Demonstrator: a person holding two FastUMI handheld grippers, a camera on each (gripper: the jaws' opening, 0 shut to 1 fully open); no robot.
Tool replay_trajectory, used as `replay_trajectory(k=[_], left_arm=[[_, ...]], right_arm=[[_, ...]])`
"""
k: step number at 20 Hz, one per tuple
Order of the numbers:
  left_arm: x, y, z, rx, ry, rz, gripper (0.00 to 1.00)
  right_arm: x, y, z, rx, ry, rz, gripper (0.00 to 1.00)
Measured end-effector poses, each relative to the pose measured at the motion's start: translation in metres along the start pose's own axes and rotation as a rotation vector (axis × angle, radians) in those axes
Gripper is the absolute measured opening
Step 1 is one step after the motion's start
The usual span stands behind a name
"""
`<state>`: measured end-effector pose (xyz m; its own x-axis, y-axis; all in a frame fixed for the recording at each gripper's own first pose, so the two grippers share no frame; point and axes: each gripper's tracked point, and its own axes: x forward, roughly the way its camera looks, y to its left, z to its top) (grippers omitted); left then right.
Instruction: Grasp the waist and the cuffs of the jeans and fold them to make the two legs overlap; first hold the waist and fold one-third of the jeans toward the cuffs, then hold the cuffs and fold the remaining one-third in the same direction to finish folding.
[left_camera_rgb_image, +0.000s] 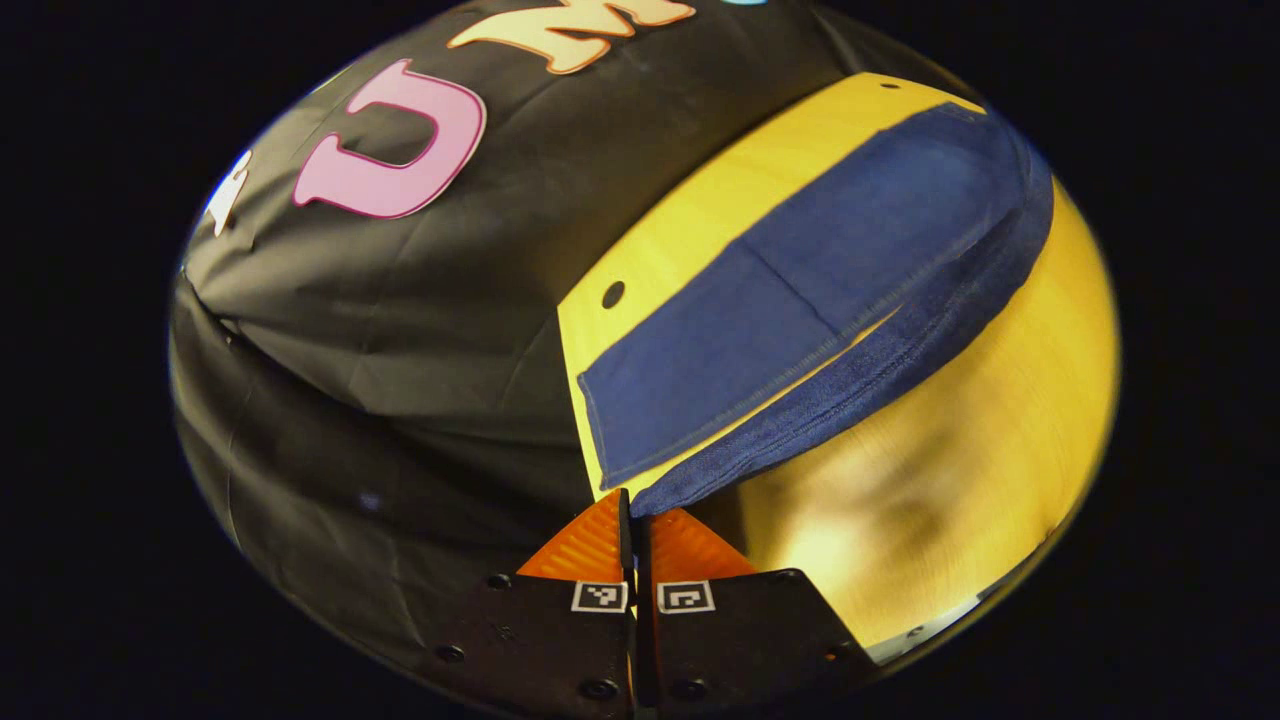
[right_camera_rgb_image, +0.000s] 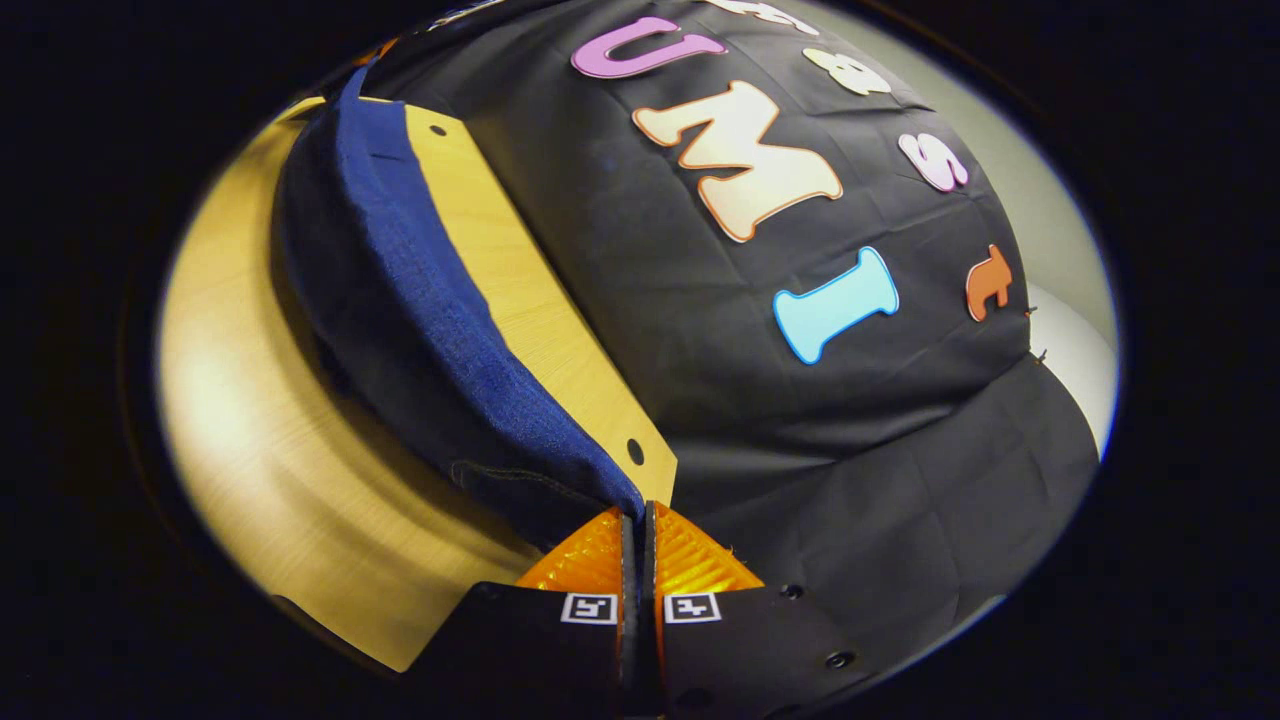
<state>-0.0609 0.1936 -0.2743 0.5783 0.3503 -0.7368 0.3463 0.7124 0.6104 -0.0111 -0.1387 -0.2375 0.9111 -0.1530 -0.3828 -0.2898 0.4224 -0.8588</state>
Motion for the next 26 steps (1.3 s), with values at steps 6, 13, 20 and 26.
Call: replay_trajectory(k=[6,13,20,26], left_arm=[[0.043,0.020,0.033,0.068,-0.028,0.027,0.00],[0.129,0.008,0.060,-0.062,-0.030,-0.029,0.00],[0.201,-0.009,0.075,-0.099,-0.008,-0.065,0.00],[0.178,-0.034,0.112,-0.176,-0.093,-0.104,1.00]], right_arm=[[0.045,-0.015,0.031,0.081,0.021,-0.055,0.03],[0.108,0.010,0.041,0.087,0.060,-0.055,0.03],[0.165,0.051,0.017,0.108,0.149,-0.028,0.07],[0.131,0.012,0.037,0.179,0.092,-0.119,0.99]])
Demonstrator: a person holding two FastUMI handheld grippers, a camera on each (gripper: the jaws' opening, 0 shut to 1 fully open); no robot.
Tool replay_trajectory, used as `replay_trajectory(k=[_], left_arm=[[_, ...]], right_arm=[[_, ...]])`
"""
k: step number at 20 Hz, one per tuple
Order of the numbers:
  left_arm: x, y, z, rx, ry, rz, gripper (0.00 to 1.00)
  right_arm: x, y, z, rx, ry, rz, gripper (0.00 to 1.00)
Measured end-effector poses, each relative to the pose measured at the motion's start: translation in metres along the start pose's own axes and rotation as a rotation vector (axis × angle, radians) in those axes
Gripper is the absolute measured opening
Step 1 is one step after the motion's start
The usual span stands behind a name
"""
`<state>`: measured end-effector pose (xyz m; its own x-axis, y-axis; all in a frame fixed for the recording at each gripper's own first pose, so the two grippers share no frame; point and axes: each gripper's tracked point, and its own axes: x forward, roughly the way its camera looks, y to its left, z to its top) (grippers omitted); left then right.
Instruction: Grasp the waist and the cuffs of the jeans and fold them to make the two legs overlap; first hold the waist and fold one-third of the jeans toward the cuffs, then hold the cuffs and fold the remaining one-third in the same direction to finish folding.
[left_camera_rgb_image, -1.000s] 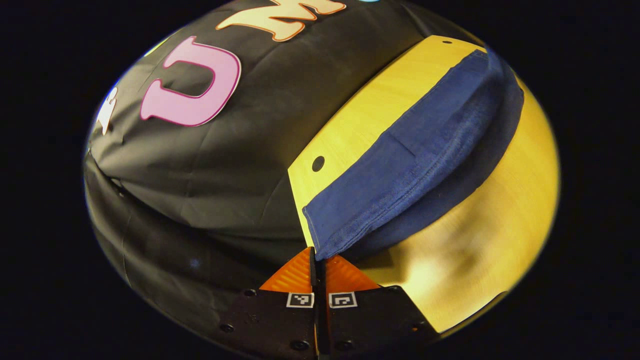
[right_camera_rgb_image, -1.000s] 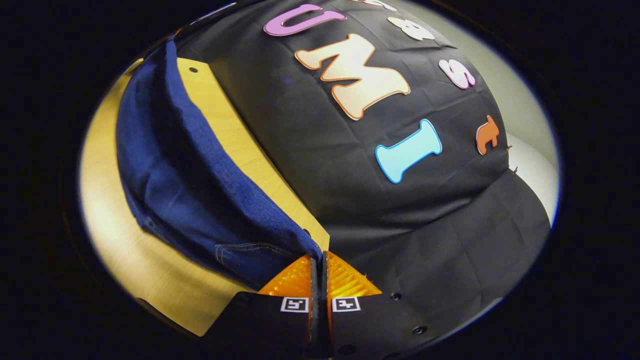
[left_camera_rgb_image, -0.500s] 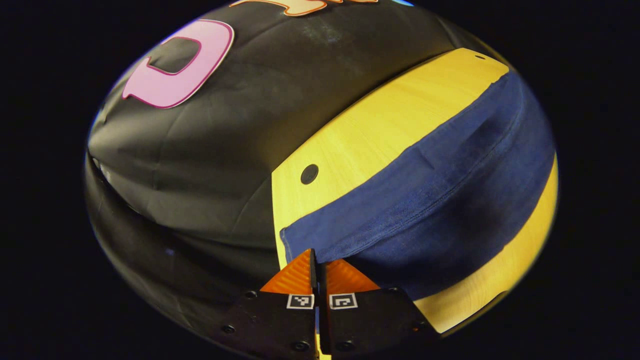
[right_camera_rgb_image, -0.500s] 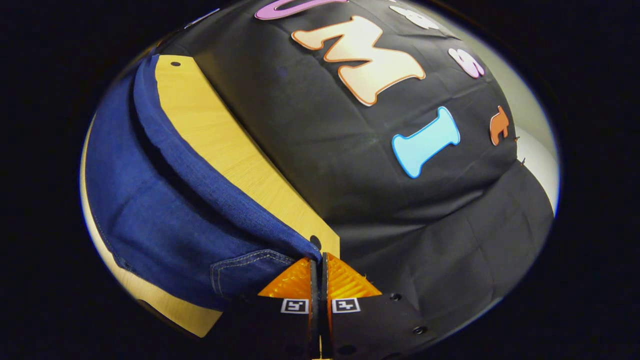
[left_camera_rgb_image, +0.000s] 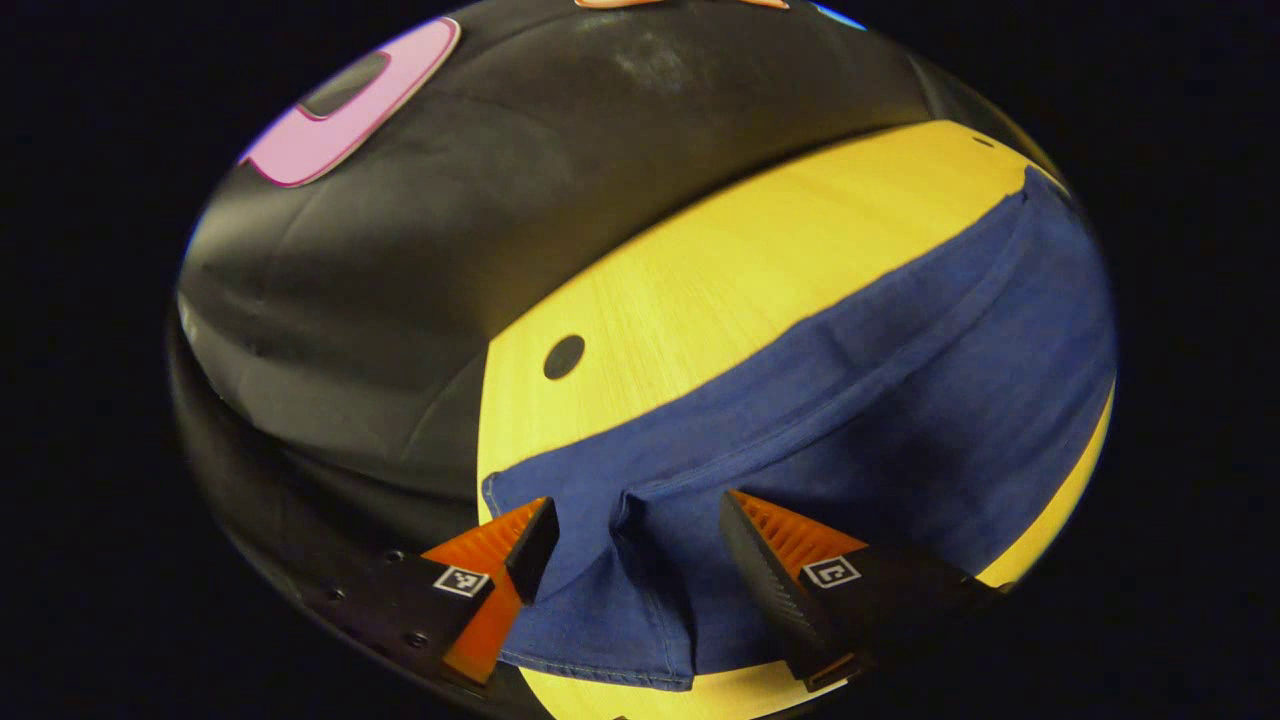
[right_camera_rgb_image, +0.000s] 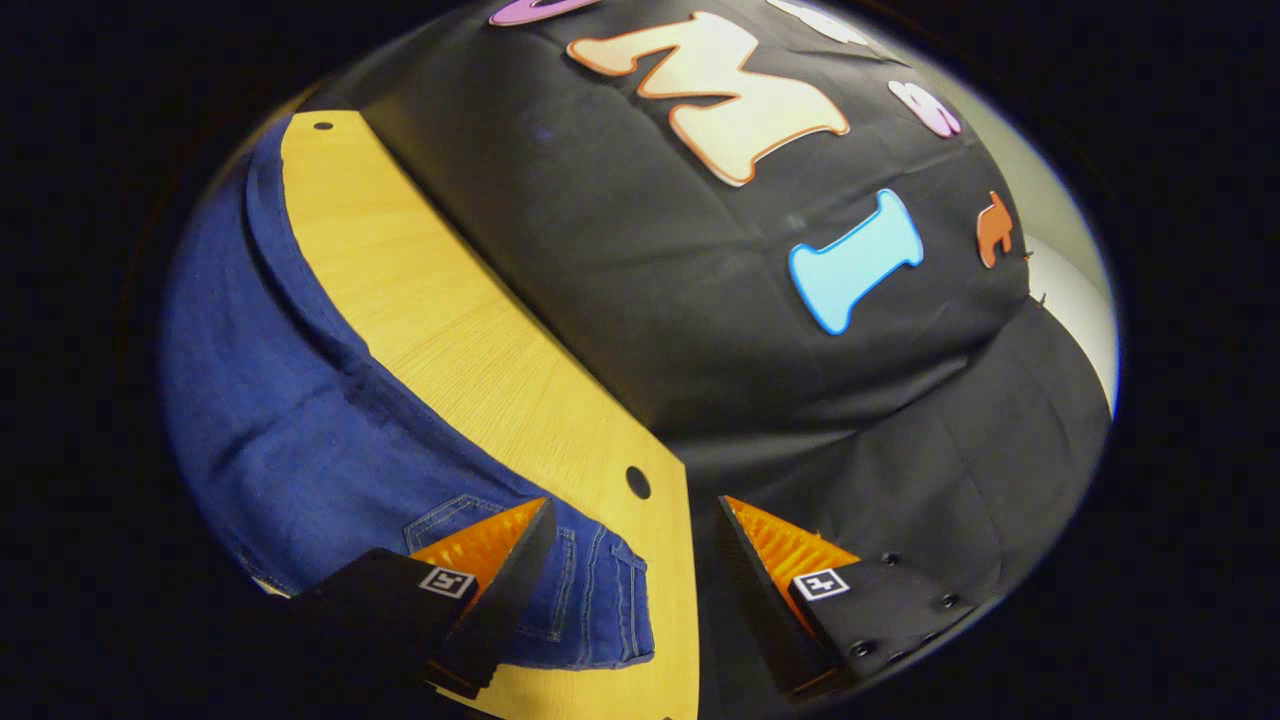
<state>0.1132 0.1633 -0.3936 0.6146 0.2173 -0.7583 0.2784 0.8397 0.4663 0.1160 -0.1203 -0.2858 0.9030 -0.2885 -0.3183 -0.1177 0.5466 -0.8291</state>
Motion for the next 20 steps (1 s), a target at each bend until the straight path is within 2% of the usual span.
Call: replay_trajectory(k=[1,2,4,8,14,17,20], left_arm=[[-0.010,0.001,0.009,0.001,-0.024,0.010,0.87],[-0.023,-0.001,0.024,-0.002,-0.056,0.017,0.94],[-0.048,0.001,0.040,-0.012,-0.109,0.046,0.94],[-0.077,0.006,0.051,-0.086,-0.145,0.085,0.94],[-0.109,0.005,0.043,-0.294,-0.155,0.118,0.95],[-0.132,0.012,0.048,-0.309,-0.163,0.154,0.95],[-0.165,0.031,0.078,-0.283,-0.206,0.188,0.95]], right_arm=[[-0.011,-0.011,0.009,0.045,-0.026,-0.017,0.99],[-0.021,-0.022,0.018,0.099,-0.064,-0.032,0.99],[-0.037,-0.040,0.036,0.202,-0.142,-0.037,1.00],[-0.057,-0.077,0.052,0.297,-0.229,-0.031,0.99],[-0.063,-0.118,0.041,0.361,-0.243,-0.002,0.98],[-0.064,-0.127,0.038,0.380,-0.257,0.021,0.98],[-0.068,-0.136,0.036,0.414,-0.268,0.031,0.98]])
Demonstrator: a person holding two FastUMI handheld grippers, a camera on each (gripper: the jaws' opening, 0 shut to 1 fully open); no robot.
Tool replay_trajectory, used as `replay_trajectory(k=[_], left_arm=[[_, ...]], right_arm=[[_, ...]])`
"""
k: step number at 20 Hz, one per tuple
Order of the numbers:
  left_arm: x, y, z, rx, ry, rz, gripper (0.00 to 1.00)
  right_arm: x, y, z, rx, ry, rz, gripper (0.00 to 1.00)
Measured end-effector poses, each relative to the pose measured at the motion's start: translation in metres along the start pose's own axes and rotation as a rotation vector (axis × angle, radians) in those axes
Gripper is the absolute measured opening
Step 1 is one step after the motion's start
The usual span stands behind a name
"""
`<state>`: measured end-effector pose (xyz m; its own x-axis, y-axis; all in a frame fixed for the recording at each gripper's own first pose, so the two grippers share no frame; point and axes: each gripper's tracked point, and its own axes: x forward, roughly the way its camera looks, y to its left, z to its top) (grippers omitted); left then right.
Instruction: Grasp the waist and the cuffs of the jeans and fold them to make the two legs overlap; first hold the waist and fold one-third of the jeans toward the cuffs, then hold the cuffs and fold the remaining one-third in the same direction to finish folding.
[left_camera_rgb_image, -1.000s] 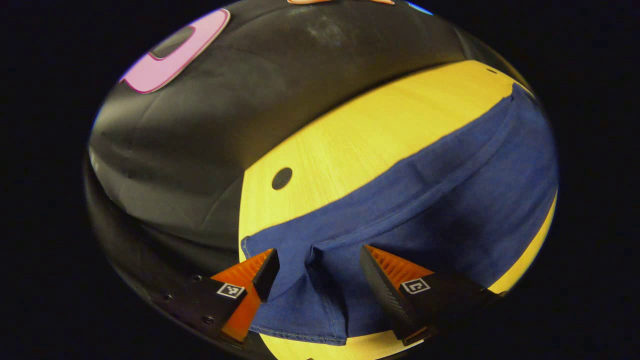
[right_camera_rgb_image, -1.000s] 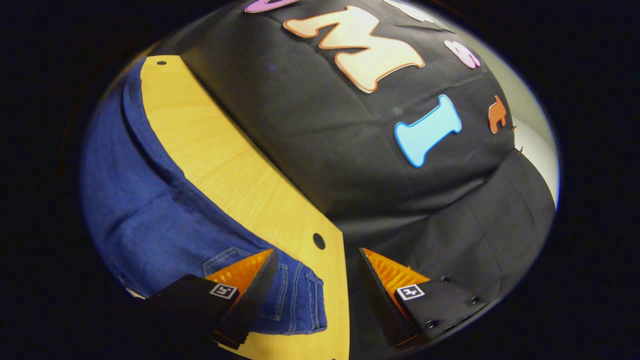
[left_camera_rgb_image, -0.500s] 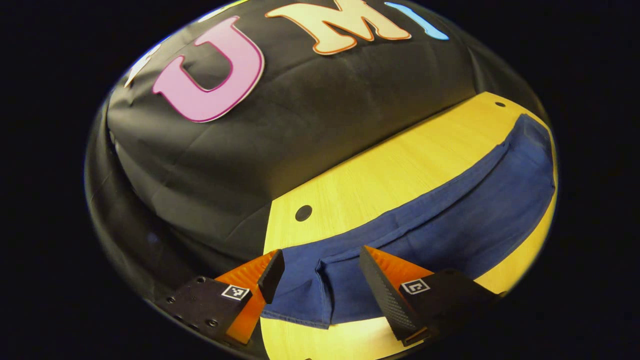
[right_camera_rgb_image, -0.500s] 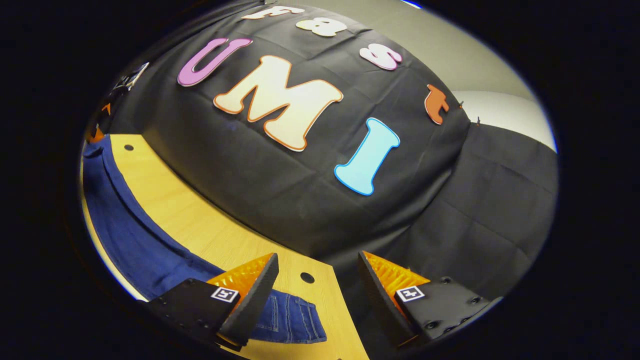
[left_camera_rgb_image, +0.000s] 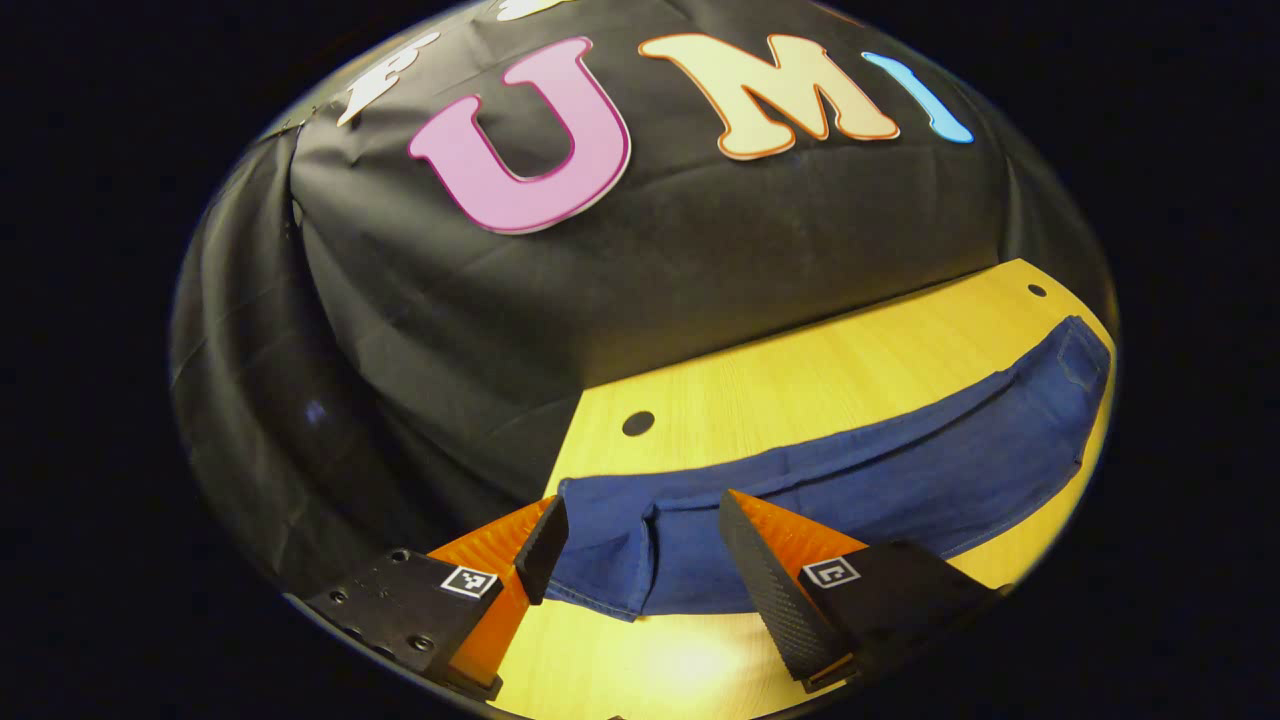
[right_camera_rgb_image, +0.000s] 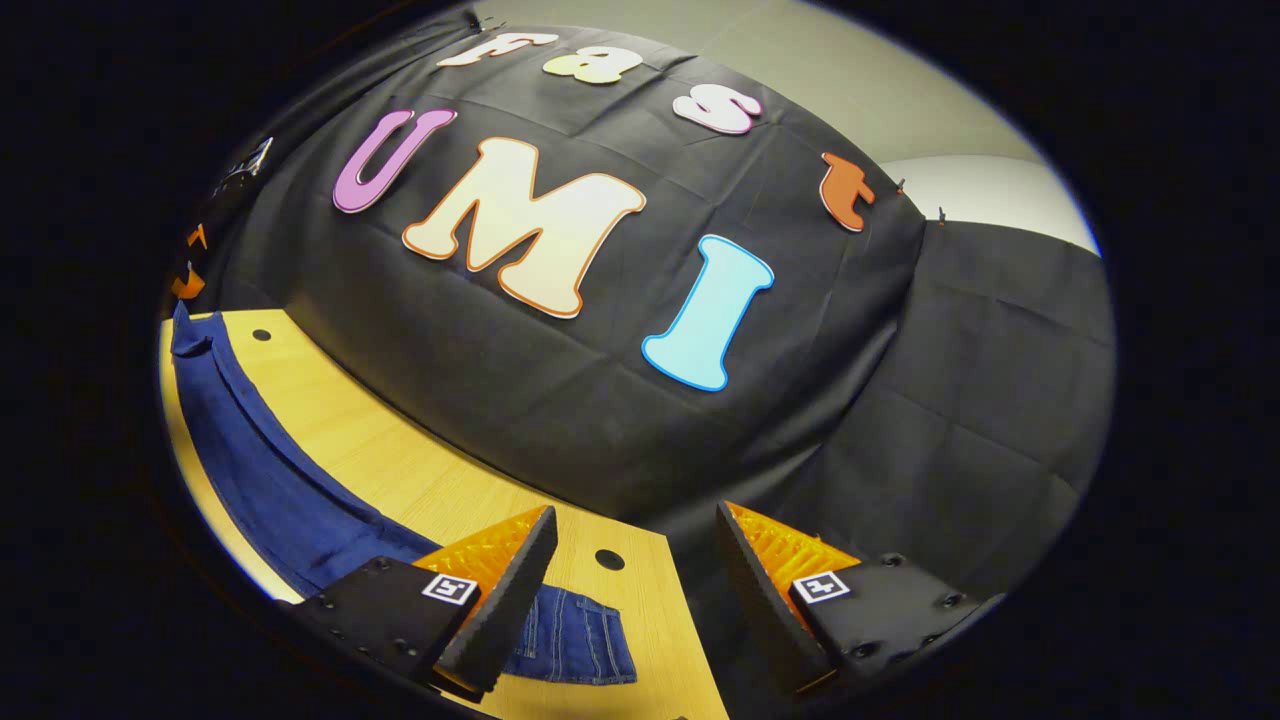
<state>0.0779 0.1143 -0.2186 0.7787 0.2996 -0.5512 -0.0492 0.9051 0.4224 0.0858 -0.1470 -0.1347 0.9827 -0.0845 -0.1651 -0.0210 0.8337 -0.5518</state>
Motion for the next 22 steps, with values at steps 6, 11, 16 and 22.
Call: replay_trajectory(k=[6,11,16,22], left_arm=[[-0.035,0.008,0.072,0.011,-0.102,0.000,0.94],[-0.066,0.007,0.089,-0.115,-0.180,-0.041,0.95],[-0.094,0.029,0.073,-0.196,-0.187,-0.036,0.95],[-0.106,0.049,0.048,-0.231,-0.146,-0.001,0.95]], right_arm=[[-0.009,0.004,-0.034,0.106,0.067,0.044,0.98],[-0.018,0.037,-0.116,0.443,0.384,0.159,1.00],[-0.018,0.047,-0.217,0.989,0.713,0.003,0.96],[0.003,0.028,-0.265,1.052,0.835,-0.239,0.94]])
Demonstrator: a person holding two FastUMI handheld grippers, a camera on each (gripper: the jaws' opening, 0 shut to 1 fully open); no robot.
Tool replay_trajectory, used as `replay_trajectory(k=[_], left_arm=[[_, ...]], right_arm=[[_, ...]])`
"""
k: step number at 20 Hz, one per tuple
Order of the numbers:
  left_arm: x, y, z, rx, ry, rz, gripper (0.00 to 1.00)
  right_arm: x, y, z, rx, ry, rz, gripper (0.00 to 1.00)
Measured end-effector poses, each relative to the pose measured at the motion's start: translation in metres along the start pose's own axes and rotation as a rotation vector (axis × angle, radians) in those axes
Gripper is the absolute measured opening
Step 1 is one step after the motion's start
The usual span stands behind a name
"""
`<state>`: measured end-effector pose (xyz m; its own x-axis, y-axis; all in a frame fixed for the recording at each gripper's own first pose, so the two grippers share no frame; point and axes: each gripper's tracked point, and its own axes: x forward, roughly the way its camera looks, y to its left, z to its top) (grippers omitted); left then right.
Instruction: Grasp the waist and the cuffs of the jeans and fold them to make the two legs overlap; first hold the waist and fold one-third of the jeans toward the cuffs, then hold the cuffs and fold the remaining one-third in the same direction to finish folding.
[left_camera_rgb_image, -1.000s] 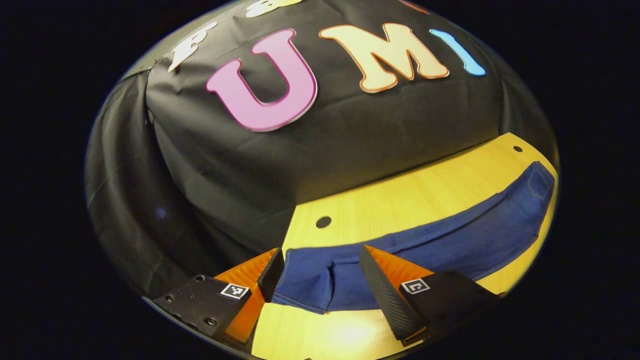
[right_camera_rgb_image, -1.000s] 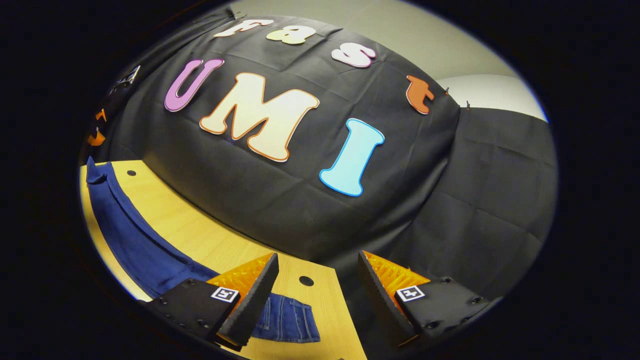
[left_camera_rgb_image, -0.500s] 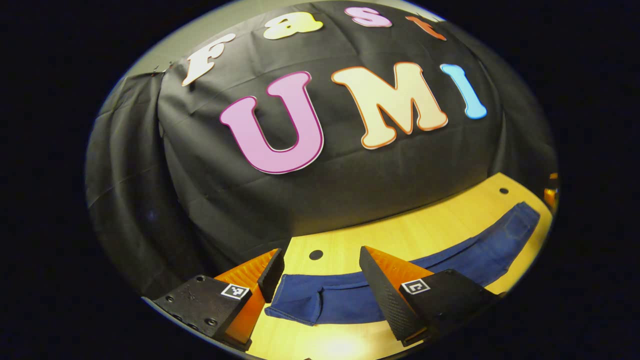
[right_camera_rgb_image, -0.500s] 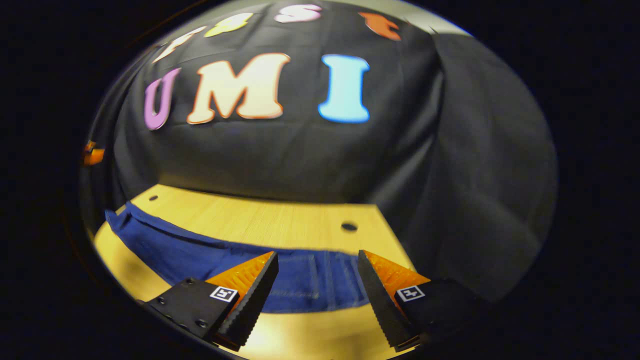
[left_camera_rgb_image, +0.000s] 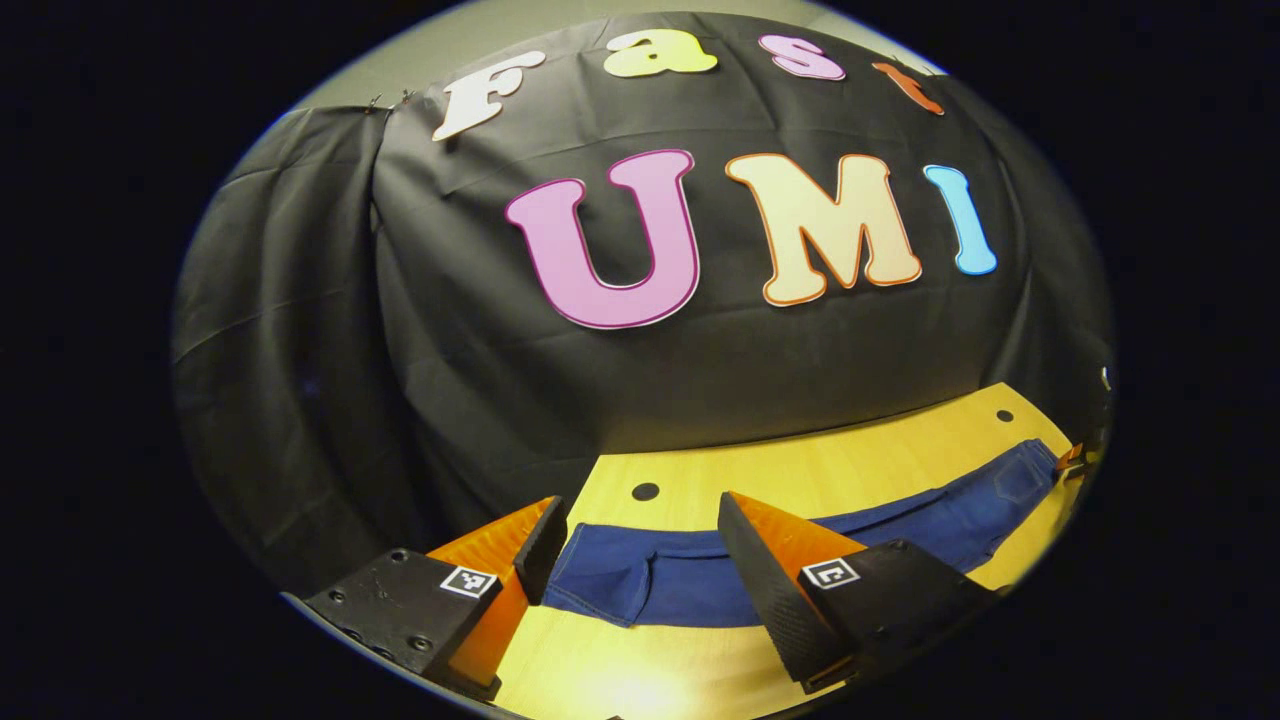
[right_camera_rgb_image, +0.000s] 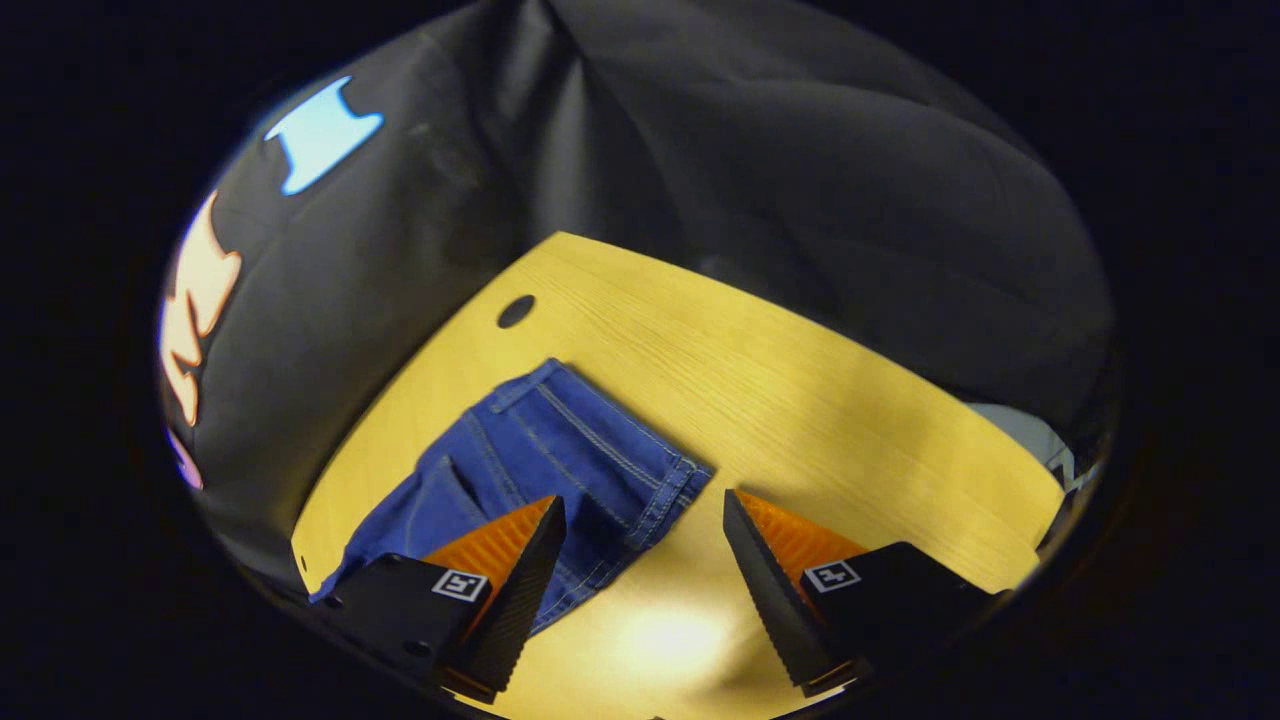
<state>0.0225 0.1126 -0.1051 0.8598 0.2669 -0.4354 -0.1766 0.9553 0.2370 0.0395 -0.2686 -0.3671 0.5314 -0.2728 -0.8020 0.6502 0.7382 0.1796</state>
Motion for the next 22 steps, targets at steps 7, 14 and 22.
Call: replay_trajectory(k=[7,14,22], left_arm=[[-0.008,0.028,-0.021,-0.032,0.040,0.048,0.95],[-0.010,0.051,-0.040,-0.120,0.075,0.047,0.95],[0.021,0.047,-0.070,-0.171,0.135,-0.049,0.91]], right_arm=[[0.006,-0.007,0.004,-0.062,0.018,-0.047,0.51],[-0.033,0.010,0.064,-0.137,-0.180,-0.083,0.06],[-0.162,0.092,0.109,-0.333,-0.417,0.129,0.05]])
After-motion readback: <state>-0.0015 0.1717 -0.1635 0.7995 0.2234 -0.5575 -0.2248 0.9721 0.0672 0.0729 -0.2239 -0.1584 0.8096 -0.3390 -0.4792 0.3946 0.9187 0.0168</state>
